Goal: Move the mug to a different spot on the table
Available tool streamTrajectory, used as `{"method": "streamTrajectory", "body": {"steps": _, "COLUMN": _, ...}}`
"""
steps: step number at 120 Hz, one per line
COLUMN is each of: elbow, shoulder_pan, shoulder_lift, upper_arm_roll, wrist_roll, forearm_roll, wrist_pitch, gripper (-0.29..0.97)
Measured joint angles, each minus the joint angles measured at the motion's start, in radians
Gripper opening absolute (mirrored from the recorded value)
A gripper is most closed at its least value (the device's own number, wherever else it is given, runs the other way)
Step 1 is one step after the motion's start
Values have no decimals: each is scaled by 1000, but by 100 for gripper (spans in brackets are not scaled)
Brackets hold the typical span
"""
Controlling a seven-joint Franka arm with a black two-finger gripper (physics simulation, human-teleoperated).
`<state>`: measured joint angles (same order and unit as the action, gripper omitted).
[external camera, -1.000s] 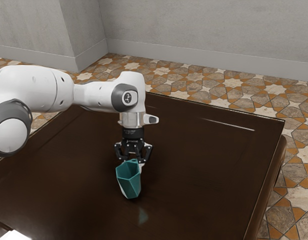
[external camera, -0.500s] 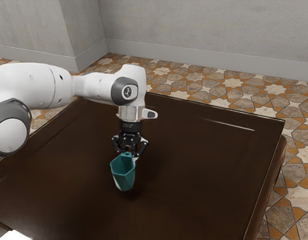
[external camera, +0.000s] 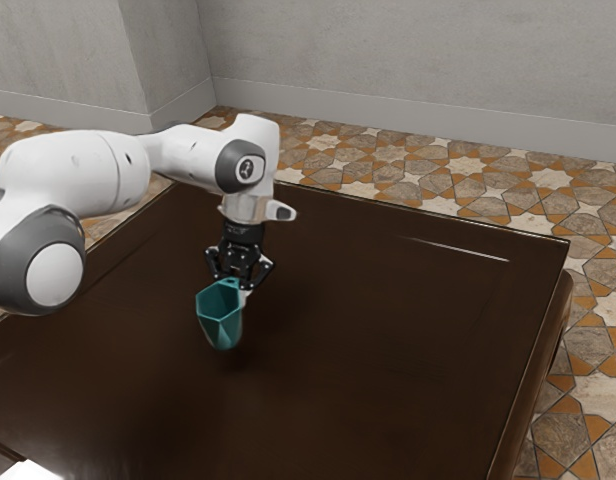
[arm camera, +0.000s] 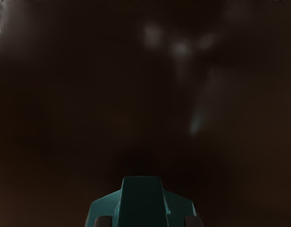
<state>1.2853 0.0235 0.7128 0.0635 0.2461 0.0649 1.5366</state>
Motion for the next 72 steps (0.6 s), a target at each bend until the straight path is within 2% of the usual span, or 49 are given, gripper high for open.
{"method": "streamTrajectory", "body": {"steps": 40, "elbow": -69, "shoulder_pan": 24, "shoulder_lift": 60, "upper_arm_roll": 1, "wrist_roll": -76, "forearm_roll": 17, "wrist_pitch": -27, "gripper": 6}}
{"method": "streamTrajectory", "body": {"steps": 57, "elbow": -70, "shoulder_pan": 25, "shoulder_lift": 64, "upper_arm_roll": 1, "wrist_roll": -100, "forearm_roll": 14, "wrist_pitch": -29, "gripper": 33}}
{"method": "streamTrajectory", "body": {"steps": 72, "elbow": -70, "shoulder_pan": 26, "shoulder_lift": 59, "upper_arm_roll": 1, "wrist_roll": -117, "forearm_roll": 13, "wrist_pitch": -36, "gripper": 49}}
